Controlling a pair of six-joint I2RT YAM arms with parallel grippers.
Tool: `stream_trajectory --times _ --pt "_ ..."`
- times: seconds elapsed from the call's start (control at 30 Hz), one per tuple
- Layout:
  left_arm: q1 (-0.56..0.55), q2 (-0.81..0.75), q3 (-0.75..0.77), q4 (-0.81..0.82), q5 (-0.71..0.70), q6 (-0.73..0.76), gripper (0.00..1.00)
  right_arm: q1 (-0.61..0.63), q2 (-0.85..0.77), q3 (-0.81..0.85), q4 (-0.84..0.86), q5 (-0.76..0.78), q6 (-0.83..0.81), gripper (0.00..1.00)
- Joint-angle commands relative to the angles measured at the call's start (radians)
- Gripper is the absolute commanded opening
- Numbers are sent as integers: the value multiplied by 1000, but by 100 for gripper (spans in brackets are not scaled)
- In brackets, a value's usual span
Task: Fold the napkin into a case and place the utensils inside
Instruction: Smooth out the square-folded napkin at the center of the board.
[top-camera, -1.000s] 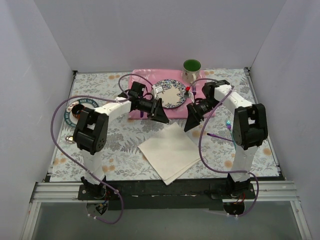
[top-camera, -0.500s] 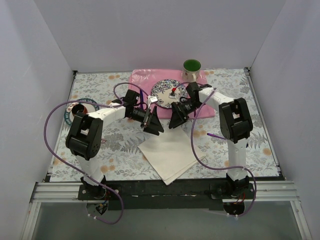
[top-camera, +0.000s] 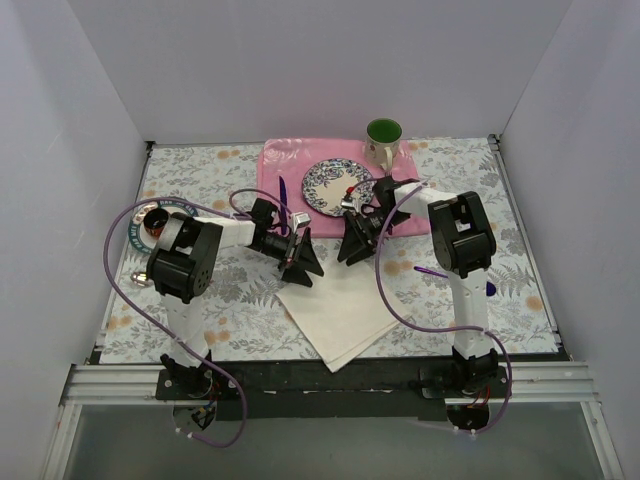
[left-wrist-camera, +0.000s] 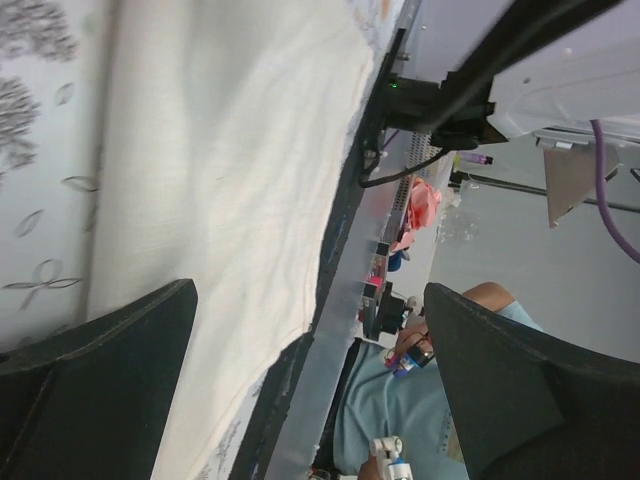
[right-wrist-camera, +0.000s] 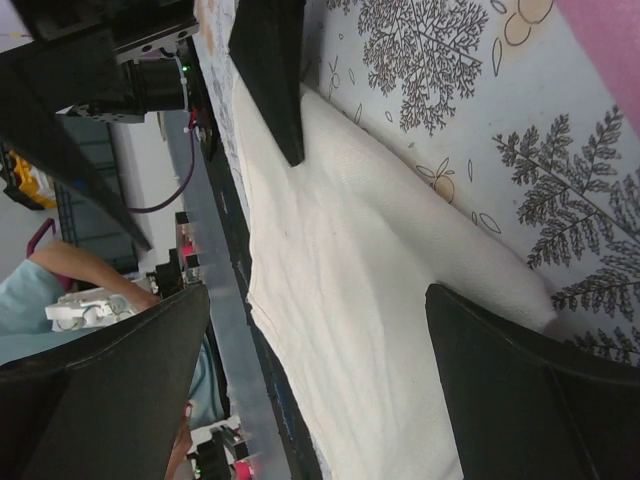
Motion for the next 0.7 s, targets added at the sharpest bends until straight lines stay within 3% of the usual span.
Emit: stream_trajectory --times 0.0,0.13,0.33,0.67 --pt "15 1 -21 -34 -44 68 98 -2 -17 -38 -30 44 -15 99" --pt "15 21 -29 -43 -69 77 96 -2 -40 8 -20 -3 36 99" --pt "15 13 -30 -28 -82 66 97 22 -124 -27 213 -96 271 99" --pt "14 12 -34 -23 -95 69 97 50 -57 -35 211 -68 244 99"
